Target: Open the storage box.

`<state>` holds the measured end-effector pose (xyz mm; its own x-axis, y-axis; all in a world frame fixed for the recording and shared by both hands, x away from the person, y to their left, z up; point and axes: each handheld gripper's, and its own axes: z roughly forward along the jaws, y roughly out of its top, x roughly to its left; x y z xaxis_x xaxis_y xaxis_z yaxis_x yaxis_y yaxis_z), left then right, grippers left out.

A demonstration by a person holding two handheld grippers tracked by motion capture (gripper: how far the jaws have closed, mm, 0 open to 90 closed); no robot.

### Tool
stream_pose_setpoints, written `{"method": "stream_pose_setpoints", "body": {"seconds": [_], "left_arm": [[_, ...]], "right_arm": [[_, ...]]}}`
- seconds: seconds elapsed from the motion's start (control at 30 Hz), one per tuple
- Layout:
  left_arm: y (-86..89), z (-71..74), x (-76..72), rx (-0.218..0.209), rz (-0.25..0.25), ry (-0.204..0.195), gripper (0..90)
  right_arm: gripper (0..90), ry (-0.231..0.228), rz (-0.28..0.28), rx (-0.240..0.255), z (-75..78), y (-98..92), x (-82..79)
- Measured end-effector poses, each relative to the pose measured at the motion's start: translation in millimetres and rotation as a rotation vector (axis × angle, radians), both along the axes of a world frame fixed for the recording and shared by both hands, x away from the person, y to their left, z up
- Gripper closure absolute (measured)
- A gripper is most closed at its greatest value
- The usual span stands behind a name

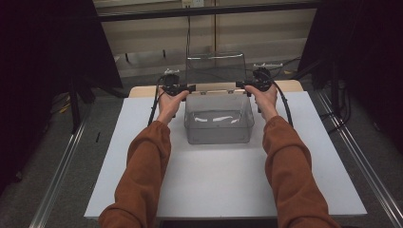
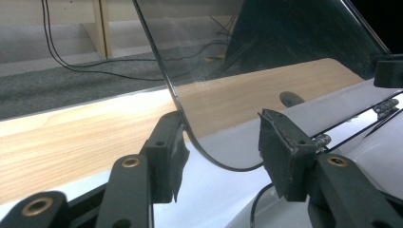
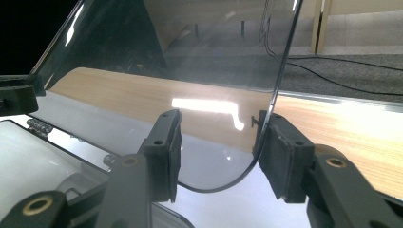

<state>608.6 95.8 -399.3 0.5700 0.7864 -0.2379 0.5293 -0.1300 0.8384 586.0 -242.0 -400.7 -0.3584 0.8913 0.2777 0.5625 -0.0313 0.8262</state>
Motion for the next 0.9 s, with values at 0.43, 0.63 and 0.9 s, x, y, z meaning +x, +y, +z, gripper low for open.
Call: {"method": "stream_pose_setpoints", "body": {"seconds": [0.43, 0.63, 0.9], "left_arm": [[0.3, -2.4, 0.9, -0.029, 0.01, 0.022, 50.9], [0.2, -2.8, 1.1, -0.035, 0.012, 0.023, 50.4], [0.9, -5.9, 1.9, -0.061, 0.026, 0.042, 49.3]], "right_arm": [[48.5, 0.006, -0.012, 0.015, -3.0, 1.2, 0.6], [48.2, 0.011, -0.015, 0.02, -3.6, 1.3, 0.8], [45.0, -0.001, -0.026, 0.0, -4.5, 4.4, -0.2]]}}
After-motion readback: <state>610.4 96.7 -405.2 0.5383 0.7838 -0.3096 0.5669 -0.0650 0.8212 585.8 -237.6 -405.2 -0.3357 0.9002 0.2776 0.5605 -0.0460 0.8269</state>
